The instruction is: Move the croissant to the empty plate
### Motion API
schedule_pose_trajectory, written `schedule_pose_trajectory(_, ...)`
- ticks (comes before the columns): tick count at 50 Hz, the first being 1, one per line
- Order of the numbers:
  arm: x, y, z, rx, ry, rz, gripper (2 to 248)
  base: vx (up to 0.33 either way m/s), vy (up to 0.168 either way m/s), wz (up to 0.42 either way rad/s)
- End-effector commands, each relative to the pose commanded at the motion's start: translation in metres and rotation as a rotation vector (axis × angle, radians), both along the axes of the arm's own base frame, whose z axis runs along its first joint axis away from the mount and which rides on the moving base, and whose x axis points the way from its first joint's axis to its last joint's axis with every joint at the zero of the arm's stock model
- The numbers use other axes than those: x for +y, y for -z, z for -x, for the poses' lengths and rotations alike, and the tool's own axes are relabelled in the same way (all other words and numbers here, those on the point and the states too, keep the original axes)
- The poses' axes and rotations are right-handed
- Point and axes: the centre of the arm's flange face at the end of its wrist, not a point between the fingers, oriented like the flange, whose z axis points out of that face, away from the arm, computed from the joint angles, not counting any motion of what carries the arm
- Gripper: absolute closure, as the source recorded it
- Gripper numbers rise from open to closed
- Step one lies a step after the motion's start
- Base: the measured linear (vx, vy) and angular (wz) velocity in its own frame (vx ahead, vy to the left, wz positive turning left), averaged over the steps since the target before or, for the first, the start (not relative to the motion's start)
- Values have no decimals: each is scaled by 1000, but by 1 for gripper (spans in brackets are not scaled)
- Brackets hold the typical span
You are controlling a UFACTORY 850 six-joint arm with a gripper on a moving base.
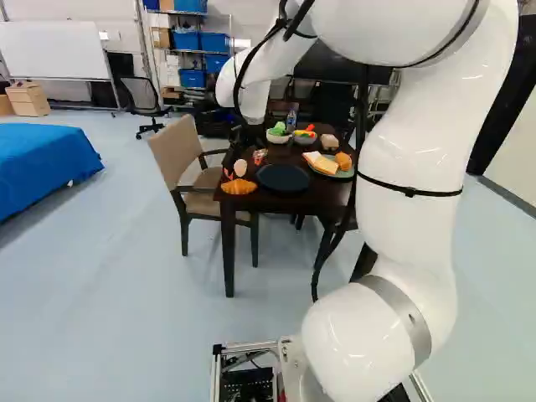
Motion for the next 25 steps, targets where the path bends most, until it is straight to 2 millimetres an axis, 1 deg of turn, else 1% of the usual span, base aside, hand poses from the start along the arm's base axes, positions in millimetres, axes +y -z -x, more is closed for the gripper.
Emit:
schedule_pose_trajectory(12,2,0,2,15,-127,34,3,0,0,0)
schedule_pose_trajectory(25,8,1,4,38,-273,68,3,0,0,0)
